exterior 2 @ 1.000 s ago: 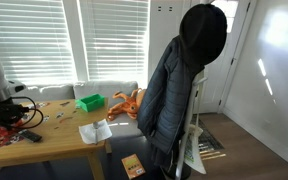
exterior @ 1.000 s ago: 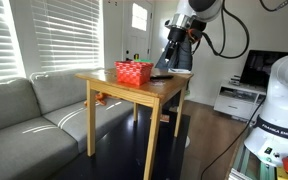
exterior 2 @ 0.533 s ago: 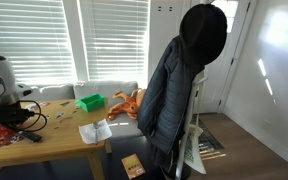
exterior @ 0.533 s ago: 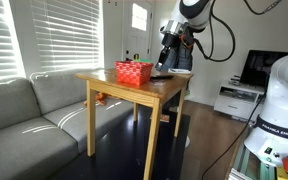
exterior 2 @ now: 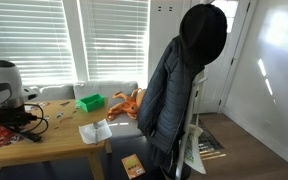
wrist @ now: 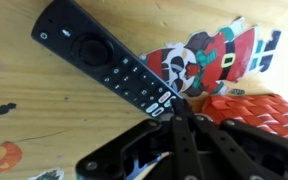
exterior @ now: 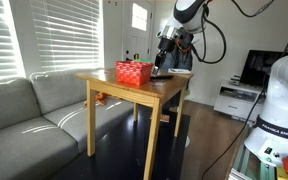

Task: Push a button on the black remote control

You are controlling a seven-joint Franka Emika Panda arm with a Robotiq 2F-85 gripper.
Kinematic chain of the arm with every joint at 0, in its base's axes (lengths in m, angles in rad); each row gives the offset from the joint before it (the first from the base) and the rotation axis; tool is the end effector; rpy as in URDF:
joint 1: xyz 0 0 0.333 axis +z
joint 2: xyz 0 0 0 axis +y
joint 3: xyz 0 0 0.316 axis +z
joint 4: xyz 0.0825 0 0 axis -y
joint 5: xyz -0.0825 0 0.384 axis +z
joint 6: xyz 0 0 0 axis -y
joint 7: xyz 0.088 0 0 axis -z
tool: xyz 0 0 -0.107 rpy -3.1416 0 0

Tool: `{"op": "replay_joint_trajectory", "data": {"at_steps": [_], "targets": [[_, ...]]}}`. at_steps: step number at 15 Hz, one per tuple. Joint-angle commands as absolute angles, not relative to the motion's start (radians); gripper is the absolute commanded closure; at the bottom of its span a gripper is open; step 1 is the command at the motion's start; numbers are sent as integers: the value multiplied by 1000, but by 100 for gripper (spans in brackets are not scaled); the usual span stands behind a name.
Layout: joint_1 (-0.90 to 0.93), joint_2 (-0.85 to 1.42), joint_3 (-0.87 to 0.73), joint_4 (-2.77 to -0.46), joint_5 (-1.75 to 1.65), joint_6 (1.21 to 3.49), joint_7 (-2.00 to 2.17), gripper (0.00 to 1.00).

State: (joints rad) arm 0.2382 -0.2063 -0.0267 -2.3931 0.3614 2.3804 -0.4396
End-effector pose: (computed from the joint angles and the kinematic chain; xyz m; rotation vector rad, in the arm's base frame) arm 0.4729 0.1050 0.4171 -2.8085 -0.5870 -0.3197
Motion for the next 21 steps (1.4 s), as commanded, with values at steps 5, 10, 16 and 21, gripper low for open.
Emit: {"op": "replay_joint_trajectory", "data": {"at_steps": [5,10,16,21], "targets": [[216,-164,-11,-2364,408,2399,-471,100],[211,-161,-6,-2359,402,2401,-469,100],[206,-159,-2,-2358,394,2389,-465,100],[203,-155,0,-2359,386,2394,-461,100]]}}
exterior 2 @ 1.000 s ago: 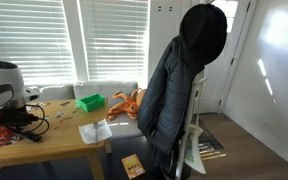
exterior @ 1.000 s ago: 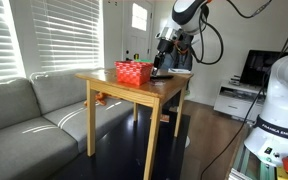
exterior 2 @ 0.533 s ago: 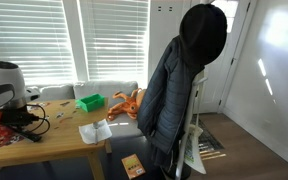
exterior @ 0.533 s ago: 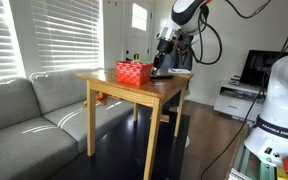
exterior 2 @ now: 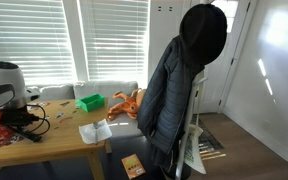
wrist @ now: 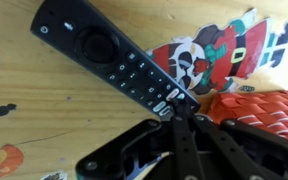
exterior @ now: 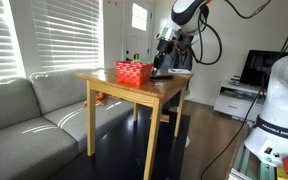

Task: Push a button on the black remote control

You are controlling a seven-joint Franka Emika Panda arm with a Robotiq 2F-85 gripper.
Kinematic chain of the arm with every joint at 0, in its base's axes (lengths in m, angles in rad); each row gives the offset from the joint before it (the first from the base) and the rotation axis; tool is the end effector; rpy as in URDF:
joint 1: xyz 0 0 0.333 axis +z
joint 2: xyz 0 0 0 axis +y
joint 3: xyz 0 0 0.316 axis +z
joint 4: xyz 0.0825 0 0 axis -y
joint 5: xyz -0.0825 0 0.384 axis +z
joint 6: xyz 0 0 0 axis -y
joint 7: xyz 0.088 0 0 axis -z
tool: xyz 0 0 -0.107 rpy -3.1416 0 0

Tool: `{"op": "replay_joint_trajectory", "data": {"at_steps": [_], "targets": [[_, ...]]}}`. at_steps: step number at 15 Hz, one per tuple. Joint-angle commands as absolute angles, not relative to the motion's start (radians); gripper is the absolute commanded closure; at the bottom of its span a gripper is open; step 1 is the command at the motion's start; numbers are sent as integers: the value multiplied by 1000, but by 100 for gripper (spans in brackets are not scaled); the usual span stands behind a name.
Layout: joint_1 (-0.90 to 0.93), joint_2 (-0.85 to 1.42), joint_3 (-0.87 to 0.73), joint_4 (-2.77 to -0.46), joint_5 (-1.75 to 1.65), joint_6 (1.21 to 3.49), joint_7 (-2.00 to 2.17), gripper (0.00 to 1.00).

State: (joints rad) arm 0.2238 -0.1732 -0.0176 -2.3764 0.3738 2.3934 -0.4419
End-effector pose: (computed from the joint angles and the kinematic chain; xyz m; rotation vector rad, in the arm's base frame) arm 0.4813 0.1037 0.4101 -2.8105 -0.5649 -0.3168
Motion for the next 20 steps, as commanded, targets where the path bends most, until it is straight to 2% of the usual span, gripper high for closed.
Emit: {"op": "replay_joint_trajectory", "data": {"at_steps": [1,10,20], "targets": [[203,-155,-1,-2359,387,2393,-462,100],[198,-138,-13,-2380,416,2417,-526,100],[185,-139,-49,-2438,619,2402,-848,100]]}}
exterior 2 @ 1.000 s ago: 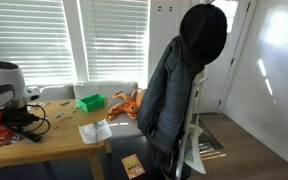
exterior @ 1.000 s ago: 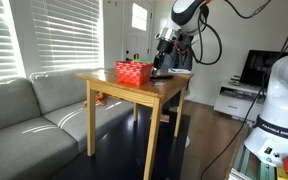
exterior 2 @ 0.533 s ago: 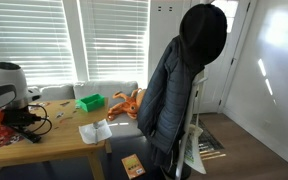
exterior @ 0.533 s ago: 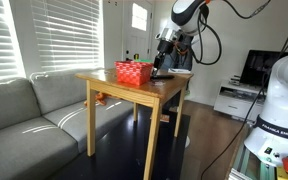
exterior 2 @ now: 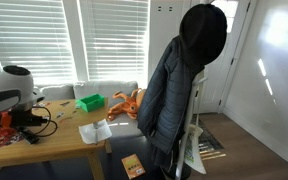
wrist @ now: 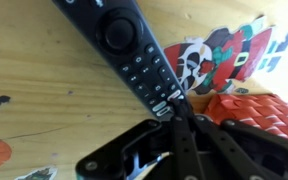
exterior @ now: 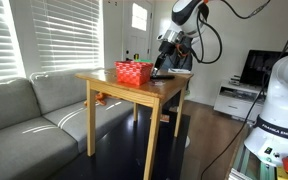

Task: Push a button on the black remote control

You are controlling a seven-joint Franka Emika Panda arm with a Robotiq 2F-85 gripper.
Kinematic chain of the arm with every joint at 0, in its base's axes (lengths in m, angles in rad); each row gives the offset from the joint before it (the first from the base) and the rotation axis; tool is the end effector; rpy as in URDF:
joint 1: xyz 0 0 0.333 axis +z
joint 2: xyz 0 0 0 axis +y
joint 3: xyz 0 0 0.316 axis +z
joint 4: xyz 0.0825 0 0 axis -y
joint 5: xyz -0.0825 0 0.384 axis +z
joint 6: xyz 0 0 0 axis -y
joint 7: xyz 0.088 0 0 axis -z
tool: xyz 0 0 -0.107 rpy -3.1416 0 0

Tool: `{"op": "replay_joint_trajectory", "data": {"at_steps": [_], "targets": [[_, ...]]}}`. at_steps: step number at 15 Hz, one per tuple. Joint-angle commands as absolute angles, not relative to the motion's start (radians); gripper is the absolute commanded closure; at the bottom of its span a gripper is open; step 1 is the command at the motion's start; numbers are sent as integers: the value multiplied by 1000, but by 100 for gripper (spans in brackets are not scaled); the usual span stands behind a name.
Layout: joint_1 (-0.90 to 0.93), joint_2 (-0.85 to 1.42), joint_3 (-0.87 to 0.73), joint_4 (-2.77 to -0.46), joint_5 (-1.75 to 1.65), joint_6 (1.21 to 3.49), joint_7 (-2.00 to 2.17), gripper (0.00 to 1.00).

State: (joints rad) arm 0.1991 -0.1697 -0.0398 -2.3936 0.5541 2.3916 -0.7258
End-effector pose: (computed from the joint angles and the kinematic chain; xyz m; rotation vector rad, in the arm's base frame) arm 0.4816 0.0817 0.4007 -2.6753 -0.6915 -0.3801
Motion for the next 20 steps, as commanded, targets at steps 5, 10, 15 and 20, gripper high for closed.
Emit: {"op": "replay_joint_trajectory", "data": {"at_steps": [5,10,15,20], "targets": [[160,-137,-52,-2453,679,2372,-960,100],[136,-124,-51,-2460,668,2354,-995,100],[126,-133,-45,-2453,656,2340,-999,100],[133,-222,-27,-2445,624,2317,-988,100]]}}
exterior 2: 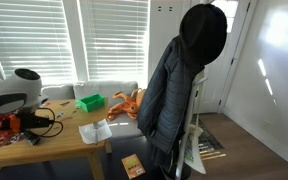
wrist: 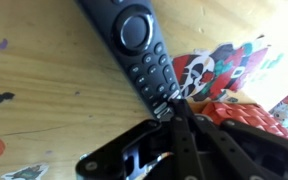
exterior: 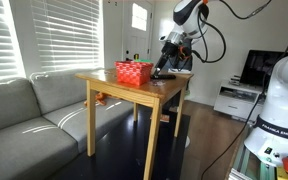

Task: Push a button on the black remote control

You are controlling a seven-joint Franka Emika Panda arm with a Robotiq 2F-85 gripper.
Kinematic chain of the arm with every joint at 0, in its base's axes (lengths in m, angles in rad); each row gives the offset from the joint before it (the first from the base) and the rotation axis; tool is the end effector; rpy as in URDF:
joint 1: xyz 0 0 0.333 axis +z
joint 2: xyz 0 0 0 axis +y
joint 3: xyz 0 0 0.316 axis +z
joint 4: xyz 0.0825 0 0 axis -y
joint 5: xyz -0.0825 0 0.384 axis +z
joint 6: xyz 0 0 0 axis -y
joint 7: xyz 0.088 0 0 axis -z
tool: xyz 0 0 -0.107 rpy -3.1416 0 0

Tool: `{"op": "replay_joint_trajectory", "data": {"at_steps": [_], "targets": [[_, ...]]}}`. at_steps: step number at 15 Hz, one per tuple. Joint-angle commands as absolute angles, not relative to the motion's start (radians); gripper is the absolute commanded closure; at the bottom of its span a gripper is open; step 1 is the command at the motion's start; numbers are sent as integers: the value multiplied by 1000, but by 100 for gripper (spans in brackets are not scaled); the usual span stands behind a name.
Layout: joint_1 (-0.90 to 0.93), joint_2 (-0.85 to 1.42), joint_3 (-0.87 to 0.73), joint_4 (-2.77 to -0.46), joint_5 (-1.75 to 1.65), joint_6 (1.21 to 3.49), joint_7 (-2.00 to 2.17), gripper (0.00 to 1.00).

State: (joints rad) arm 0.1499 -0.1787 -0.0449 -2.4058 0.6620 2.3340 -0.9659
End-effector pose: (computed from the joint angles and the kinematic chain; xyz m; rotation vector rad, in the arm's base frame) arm 0.4769 0.0603 0.3954 -2.5607 -0.8337 -0.4162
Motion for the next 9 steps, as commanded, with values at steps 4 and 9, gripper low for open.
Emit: {"op": "replay_joint_trajectory", "data": {"at_steps": [4,9], "targets": [[139,-290,-11,-2470,558,2317,-958,100],[138,-422,-5,-2517,460,2341,-883,100]]}}
